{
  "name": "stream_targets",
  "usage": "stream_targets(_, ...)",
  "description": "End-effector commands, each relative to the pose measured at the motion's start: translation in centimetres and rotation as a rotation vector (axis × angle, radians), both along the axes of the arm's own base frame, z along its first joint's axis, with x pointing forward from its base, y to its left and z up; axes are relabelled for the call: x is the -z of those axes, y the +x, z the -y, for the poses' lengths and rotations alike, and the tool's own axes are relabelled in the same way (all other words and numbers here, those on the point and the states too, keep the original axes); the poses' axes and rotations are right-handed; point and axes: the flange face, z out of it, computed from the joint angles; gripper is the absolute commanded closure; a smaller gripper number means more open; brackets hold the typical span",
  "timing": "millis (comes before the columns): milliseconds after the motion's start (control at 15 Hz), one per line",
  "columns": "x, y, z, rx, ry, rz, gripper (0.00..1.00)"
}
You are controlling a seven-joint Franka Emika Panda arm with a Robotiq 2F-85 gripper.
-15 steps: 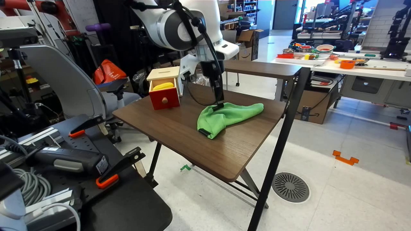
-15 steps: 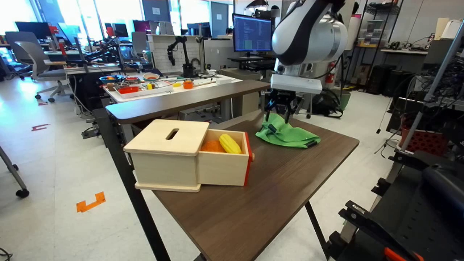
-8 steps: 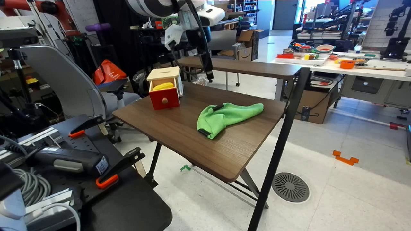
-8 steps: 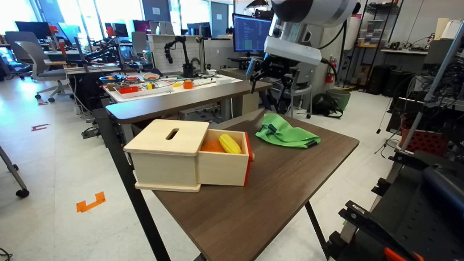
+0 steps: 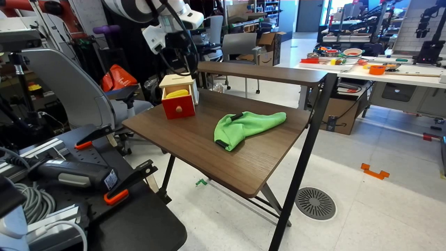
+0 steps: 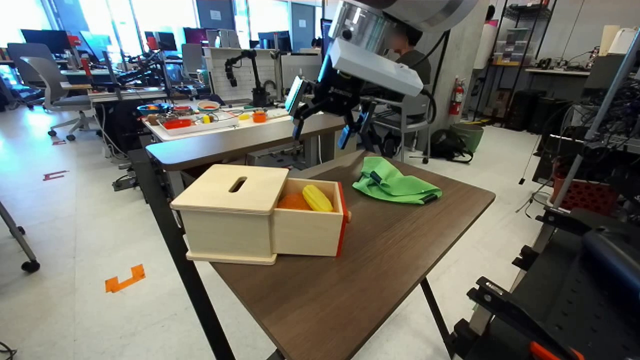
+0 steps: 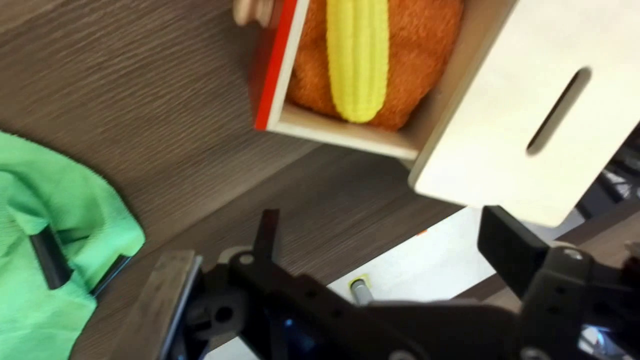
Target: Fold the towel then remove the object from the drawer.
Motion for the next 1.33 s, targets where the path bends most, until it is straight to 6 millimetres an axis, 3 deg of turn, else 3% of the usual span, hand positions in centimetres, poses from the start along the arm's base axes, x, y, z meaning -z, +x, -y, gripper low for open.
stream_targets(0,0.9,-1.9,-2.7,-0.126,0.035,-0.023,0.00)
stream_targets(333,2.6,-3.4,-3.4,-0.258,-0.001,-0.105,0.00)
stream_targets(1000,6.3,-3.0,-2.9,-0.303,-0.044,-0.121,0.00)
stream_targets(1267,6.6,-2.7,-3.4,-0.301,-0.049,-0.119,0.00)
